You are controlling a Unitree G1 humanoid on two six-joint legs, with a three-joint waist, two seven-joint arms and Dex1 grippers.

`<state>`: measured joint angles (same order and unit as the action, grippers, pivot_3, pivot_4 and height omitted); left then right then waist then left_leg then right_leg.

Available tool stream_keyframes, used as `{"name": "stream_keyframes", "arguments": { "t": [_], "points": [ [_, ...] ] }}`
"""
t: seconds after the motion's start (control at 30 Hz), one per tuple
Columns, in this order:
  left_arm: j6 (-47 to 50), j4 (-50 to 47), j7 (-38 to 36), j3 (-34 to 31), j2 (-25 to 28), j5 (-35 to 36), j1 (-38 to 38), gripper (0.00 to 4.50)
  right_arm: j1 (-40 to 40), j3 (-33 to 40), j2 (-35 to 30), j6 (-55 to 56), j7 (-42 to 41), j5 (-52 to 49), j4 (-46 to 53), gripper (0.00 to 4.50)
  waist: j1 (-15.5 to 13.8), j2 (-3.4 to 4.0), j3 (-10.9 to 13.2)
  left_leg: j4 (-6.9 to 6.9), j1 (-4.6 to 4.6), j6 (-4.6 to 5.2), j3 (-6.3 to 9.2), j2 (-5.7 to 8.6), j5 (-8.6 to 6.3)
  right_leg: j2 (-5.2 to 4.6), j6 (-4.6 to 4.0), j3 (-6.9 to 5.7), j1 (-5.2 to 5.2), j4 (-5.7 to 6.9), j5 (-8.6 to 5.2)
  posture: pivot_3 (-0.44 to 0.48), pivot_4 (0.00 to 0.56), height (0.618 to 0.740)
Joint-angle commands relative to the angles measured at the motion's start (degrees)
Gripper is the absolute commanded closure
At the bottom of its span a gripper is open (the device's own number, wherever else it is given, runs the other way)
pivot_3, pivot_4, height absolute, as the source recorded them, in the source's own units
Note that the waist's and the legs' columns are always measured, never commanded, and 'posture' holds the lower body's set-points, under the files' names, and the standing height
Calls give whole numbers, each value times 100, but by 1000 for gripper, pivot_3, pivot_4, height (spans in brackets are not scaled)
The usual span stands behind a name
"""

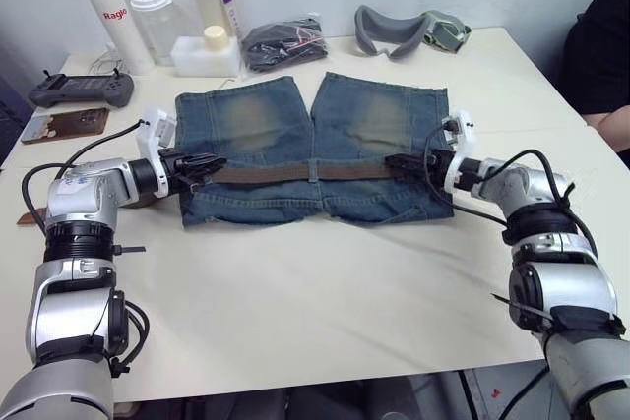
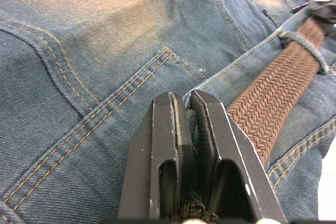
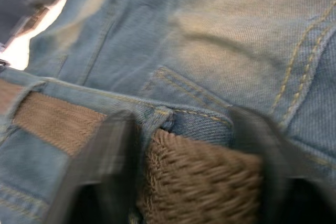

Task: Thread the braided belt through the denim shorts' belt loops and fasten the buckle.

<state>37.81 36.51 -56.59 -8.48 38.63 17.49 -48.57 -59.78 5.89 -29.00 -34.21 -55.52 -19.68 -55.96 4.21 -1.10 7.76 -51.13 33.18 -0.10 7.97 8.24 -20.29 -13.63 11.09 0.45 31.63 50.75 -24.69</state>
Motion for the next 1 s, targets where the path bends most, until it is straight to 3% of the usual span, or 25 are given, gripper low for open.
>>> {"name": "stream_keyframes", "arguments": {
  "t": [0.03,0.07,0.1,0.27,0.4,0.57,0.67,0.8,0.93,0.97,1.0],
  "points": [
    [-46,-157,-150,-55,60,124,-22,4500,-50,-30,-212,171,-528,91,25,3812,9,0,0,0,0,0,0,1,0,1,0,-1,0,0,0,0,150,636],
    [-35,-177,-182,-51,71,134,-13,4500,-33,-6,-259,205,-708,61,95,4220,11,0,0,0,0,0,0,2,0,1,0,-1,-1,0,0,0,150,636],
    [-23,-210,-229,-44,87,144,5,4500,9,35,-311,255,-919,-5,217,4328,11,0,0,1,0,0,0,3,0,1,0,-1,-1,0,0,0,150,636],
    [-129,-512,-821,90,324,160,246,4500,798,-78,-608,883,-1932,-132,1784,4328,36,0,0,4,1,0,2,4,-1,-1,0,-1,0,-4,0,0,150,636],
    [-518,-1061,-1628,136,660,271,724,4500,1844,41,-687,1640,-1933,-173,3475,4328,60,0,0,4,0,-2,5,2,-2,-5,0,0,-1,-8,0,0,150,636],
    [-2056,-1888,-2233,-101,811,377,1646,4500,3261,299,-327,3722,-835,346,5214,4328,39,7,-5,-4,1,-6,2,-5,-6,-23,-16,11,0,-6,-8,0,150,636],
    [-3286,-2390,-2554,-90,903,232,2383,4500,4395,297,-375,4990,-780,631,5931,4328,-17,6,-14,-13,2,-3,2,-7,-13,-34,-32,4,0,5,-16,0,150,636],
    [-6002,-2161,-2182,-64,879,-560,3020,4500,5671,484,-374,5910,-484,726,6196,4328,-138,7,-19,-55,7,15,-36,-7,-29,-83,-46,-27,5,31,-24,0,150,636],
    [-7107,-2287,-2168,48,842,-528,3747,4500,6928,460,-521,7991,-439,1228,5680,4328,-217,48,-69,-186,23,107,-129,-42,-144,-155,-166,-94,6,89,-89,0,150,636],
    [-7255,-2324,-2189,99,871,-498,3898,4500,7070,429,-606,8350,-468,1215,5531,3305,-223,51,-83,-216,20,131,-145,-41,-183,-181,-187,-125,5,115,-101,0,150,636],
    [-7347,-2358,-2231,131,907,-423,4041,4500,7153,416,-693,8638,-474,1158,5402,2923,-219,55,-93,-226,17,147,-155,-35,-198,-191,-189,-133,3,119,-103,0,150,636]
  ]
}}
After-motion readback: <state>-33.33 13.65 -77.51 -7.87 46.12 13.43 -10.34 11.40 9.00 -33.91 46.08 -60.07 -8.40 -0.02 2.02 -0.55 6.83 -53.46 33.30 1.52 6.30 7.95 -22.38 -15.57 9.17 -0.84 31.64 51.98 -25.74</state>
